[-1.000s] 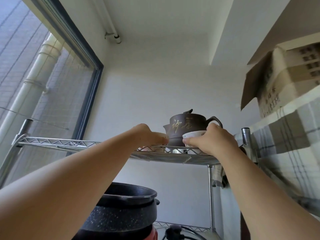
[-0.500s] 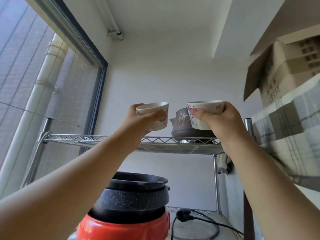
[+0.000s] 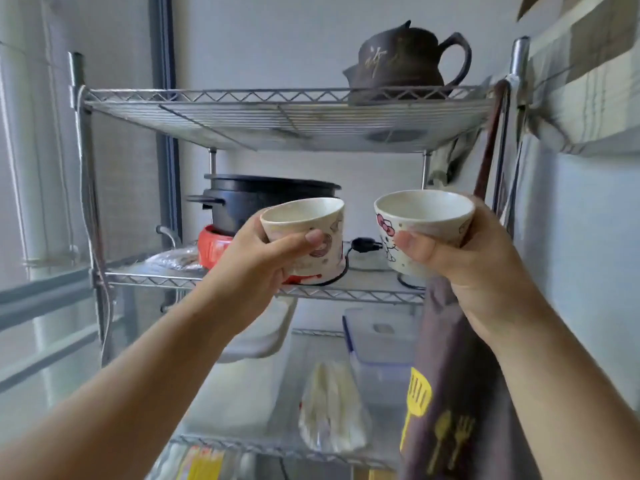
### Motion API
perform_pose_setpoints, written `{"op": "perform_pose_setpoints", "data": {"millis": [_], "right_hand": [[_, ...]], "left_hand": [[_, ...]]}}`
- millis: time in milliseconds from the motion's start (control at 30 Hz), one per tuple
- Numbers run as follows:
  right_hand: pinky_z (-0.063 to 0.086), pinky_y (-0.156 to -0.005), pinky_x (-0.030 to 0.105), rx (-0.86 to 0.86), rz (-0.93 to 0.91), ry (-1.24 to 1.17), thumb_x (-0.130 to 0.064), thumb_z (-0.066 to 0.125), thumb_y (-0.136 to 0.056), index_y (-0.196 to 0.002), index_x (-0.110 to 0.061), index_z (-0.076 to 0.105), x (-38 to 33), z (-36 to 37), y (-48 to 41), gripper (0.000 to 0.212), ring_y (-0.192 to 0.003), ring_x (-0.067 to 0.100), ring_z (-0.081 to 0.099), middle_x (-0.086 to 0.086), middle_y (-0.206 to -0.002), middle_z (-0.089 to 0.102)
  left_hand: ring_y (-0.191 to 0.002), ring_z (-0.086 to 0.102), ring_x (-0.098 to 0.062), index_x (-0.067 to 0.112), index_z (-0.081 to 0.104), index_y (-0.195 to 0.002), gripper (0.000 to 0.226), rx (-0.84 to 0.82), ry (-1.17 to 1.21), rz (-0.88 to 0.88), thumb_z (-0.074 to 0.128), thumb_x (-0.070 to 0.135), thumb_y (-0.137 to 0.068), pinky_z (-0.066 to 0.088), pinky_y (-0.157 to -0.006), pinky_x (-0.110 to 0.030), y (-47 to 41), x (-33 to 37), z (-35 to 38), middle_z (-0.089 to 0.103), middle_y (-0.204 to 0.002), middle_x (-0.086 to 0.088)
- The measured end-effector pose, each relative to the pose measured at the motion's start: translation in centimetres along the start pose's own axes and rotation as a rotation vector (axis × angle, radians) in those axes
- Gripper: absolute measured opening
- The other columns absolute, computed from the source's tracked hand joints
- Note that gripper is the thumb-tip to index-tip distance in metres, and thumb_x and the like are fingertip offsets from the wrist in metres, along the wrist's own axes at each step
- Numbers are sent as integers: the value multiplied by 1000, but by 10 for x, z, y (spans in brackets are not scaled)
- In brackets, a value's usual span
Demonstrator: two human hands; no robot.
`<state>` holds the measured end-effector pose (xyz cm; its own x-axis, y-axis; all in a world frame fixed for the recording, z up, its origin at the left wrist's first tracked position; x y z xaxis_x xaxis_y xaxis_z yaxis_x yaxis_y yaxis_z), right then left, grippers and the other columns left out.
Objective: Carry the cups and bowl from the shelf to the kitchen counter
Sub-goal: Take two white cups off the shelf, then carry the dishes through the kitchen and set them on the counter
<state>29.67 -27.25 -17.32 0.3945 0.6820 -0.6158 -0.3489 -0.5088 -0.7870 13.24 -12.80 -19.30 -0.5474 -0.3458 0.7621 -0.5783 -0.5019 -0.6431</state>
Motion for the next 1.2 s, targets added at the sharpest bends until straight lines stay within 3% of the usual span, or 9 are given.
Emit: {"op": "perform_pose_setpoints", "data": {"millis": [133,333,433,567,667,833,933,1100,1200], "right_hand": [[55,-66,19,21,104,0,-18,88,-52,-105,-20,60,41,-11,62,60,-84,4,67,-8,-92,72],[55,-84,26,45,256,93,-36,92,-48,-112,-29,58,79,-30,163,72,-101,9,65,-10,-108,70],[54,-90,32,49,346,189,-36,89,-49,-115,-34,54,91,-41,217,75,-109,14,63,-7,-116,66],[52,-91,29,104,478,274,-35,90,-49,-116,-43,52,93,-69,285,78,-112,12,61,-12,-118,63],[52,-87,22,187,545,305,-32,90,-49,-118,-40,52,83,-100,330,78,-109,3,61,-21,-115,63],[56,-89,31,323,716,366,-42,93,-41,-122,-46,51,56,-158,413,91,-114,6,60,-19,-122,61],[56,-86,24,436,787,430,-32,91,-41,-121,-48,51,32,-196,456,91,-112,3,61,-19,-121,61],[51,-79,8,656,871,542,-35,94,-39,-115,-56,49,-22,-272,527,91,-109,-7,59,-30,-115,60],[49,-76,4,784,915,638,-32,90,-46,-117,-53,47,-58,-323,574,86,-108,-13,55,-37,-112,57]], "left_hand": [[-104,64,-27,3,56,-125,64,27,-20,-124,74,17,-65,51,-92,-41,55,-46,-1,69,-109,-15],[-102,66,-21,12,60,-118,61,52,-31,-285,81,22,-61,55,-87,-34,128,-110,5,72,-105,-7],[-109,65,-27,9,55,-125,87,60,-35,-382,92,38,-52,54,-90,-42,161,-139,16,70,-113,-12],[-108,65,-26,25,60,-118,77,-18,-69,-462,92,45,-51,48,-89,-55,201,-179,46,70,-112,-6],[-110,65,-23,28,59,-120,79,-92,-55,-530,92,44,-50,54,-86,-42,229,-208,80,70,-115,-4],[-107,66,-15,30,56,-123,81,-291,-29,-617,91,42,-51,53,-80,-20,269,-238,165,69,-116,-1],[-107,66,-12,30,54,-124,83,-420,-6,-640,91,39,-51,51,-81,-16,291,-250,226,69,-117,1],[-106,66,-10,32,53,-122,81,-627,60,-707,90,35,-49,51,-79,-15,321,-272,342,68,-115,8],[-105,66,-9,37,54,-118,83,-719,81,-737,93,43,-45,52,-78,-16,339,-284,412,69,-114,9]]}}
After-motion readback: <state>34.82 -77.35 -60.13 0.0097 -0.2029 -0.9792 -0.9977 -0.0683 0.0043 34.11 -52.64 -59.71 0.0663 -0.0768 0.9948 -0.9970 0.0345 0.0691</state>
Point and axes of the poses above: each hand's wrist, its own y-axis away from the middle knuckle, its own z-axis out of the palm, x = y × z, the point moved 10 cm from there along -y, towards the middle knuckle
